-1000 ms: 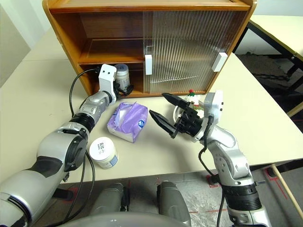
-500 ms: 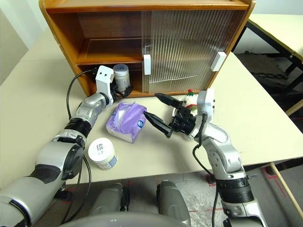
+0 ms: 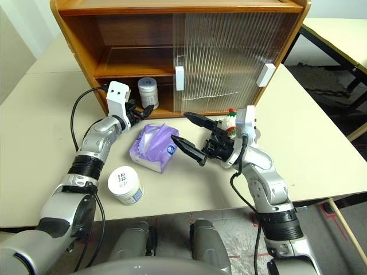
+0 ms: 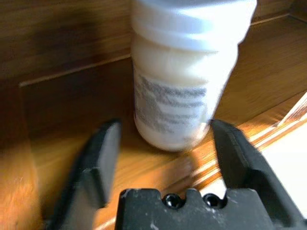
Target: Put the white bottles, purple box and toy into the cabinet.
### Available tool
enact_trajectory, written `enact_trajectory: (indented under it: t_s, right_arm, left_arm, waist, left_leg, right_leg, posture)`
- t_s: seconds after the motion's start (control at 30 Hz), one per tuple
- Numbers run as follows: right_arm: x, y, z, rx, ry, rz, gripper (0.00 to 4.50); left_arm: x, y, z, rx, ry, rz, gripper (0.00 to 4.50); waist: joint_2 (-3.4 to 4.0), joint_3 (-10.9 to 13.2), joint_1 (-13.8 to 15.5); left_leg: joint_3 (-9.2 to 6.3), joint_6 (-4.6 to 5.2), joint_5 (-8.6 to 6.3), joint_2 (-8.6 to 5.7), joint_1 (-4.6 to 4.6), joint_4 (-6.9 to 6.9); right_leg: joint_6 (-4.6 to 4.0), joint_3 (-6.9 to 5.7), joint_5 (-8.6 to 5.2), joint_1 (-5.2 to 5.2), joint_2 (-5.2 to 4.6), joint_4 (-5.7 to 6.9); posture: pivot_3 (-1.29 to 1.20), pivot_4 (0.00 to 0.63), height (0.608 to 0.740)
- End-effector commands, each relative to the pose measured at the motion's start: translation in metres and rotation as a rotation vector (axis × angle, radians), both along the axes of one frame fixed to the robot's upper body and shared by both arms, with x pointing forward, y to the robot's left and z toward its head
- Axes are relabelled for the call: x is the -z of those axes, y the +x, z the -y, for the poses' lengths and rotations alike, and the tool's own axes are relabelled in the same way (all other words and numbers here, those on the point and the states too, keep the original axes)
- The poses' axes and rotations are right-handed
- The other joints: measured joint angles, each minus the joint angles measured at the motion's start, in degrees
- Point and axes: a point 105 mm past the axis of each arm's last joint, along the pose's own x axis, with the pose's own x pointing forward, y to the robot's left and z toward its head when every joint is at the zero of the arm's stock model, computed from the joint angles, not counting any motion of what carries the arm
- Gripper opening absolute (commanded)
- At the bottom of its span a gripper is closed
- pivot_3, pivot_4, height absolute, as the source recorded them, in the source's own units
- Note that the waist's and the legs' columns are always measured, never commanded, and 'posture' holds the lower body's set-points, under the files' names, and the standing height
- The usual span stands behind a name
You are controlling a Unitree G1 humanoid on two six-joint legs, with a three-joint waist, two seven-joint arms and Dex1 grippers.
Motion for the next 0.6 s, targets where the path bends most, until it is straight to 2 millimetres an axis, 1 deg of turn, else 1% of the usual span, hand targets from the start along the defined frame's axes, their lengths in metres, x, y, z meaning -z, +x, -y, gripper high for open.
enact_trajectory:
  t_s: [0.03,0.17,0.23,0.4,0.53,0.6]
  right_arm:
    - [0.001,0.000,-0.002,-0.008,-0.006,0.012,4.50]
    - [0.001,0.000,-0.001,-0.009,-0.004,0.014,4.50]
    - [0.002,0.000,-0.001,-0.009,-0.002,0.014,4.50]
    - [0.003,-0.001,-0.002,-0.015,0.000,0.010,4.50]
    - [0.003,-0.001,-0.003,-0.022,0.000,0.008,4.50]
    - [0.003,-0.002,-0.003,-0.026,-0.002,0.007,4.50]
  left_arm:
    - [-0.005,-0.002,0.000,-0.005,-0.032,0.006,2.31]
    - [-0.008,-0.004,0.001,-0.011,-0.054,0.008,0.69]
    - [-0.008,-0.006,0.001,-0.011,-0.066,0.004,0.02]
    - [-0.011,-0.007,0.000,-0.059,-0.187,-0.010,0.02]
    - [-0.016,0.000,0.000,-0.118,-0.315,-0.018,0.02]
    - [-0.017,0.005,0.001,-0.141,-0.350,-0.019,0.02]
  waist:
    - [0.00,0.0,0.2]
    - [0.00,0.0,0.6]
    - [0.00,0.0,0.8]
    - [0.00,0.0,1.1]
    - [0.00,0.0,1.1]
    - [-0.01,0.0,1.1]
  left_leg:
    - [0.00,0.00,0.00,0.00,0.00,0.00]
    - [0.00,0.00,0.00,0.00,0.00,0.00]
    - [0.00,0.00,0.00,0.00,0.00,0.00]
    - [0.00,0.00,0.00,0.00,0.00,0.00]
    - [0.00,-0.03,-0.02,0.00,0.00,0.00]
    - [0.00,-0.03,-0.02,-0.01,0.00,0.00]
  right_leg:
    - [0.00,0.00,0.00,0.00,0.00,0.00]
    - [0.00,0.01,0.00,0.00,0.01,-0.01]
    - [0.00,0.01,0.00,0.00,0.00,-0.01]
    - [0.00,0.00,0.00,0.00,-0.02,-0.01]
    - [0.00,0.00,0.00,0.00,-0.03,-0.01]
    - [0.00,-0.01,0.00,0.00,-0.03,-0.01]
  posture:
    - [0.07,0.054,0.740]
    - [0.07,0.054,0.740]
    - [0.07,0.053,0.740]
    - [0.08,0.054,0.740]
    - [0.08,0.056,0.740]
    - [0.08,0.058,0.740]
